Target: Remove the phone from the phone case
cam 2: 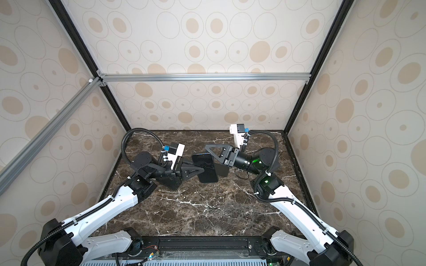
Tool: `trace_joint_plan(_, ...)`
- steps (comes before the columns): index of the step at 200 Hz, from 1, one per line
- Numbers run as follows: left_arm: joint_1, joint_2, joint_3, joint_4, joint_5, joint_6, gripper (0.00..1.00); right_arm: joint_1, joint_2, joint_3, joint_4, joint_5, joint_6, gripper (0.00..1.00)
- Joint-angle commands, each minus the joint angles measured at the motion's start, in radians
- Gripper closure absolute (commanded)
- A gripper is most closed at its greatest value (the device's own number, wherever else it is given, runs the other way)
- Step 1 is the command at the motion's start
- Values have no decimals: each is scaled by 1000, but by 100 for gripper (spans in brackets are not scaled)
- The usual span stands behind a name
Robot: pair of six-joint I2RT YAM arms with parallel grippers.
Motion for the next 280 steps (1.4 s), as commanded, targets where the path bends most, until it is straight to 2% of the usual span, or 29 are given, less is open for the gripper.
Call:
trace_joint_plan(1, -10, -49, 96, 179, -42, 46, 100, 13, 57, -40, -216, -78, 37, 100)
trace_joint_plan(125, -11, -43, 104, 200, -29, 31, 100, -22, 73, -61, -205, -60, 101, 100)
trace_joint_plan(188, -11, -33, 97, 246, -9, -7, 100, -37, 97, -28, -245, -38, 27, 100)
trace_joint_plan(212, -11, -35, 96, 246, -3, -10, 100, -47, 118, -9, -226, -65, 15, 100)
trace_joint_plan(252, -11, -40, 90, 258, 4, -21, 100, -57, 151, 43, -248, -127, -71, 100)
trace_joint_plan(280, -14, -41, 85, 266, 4, -27, 100, -72, 165, 50, -228, -139, -51, 100)
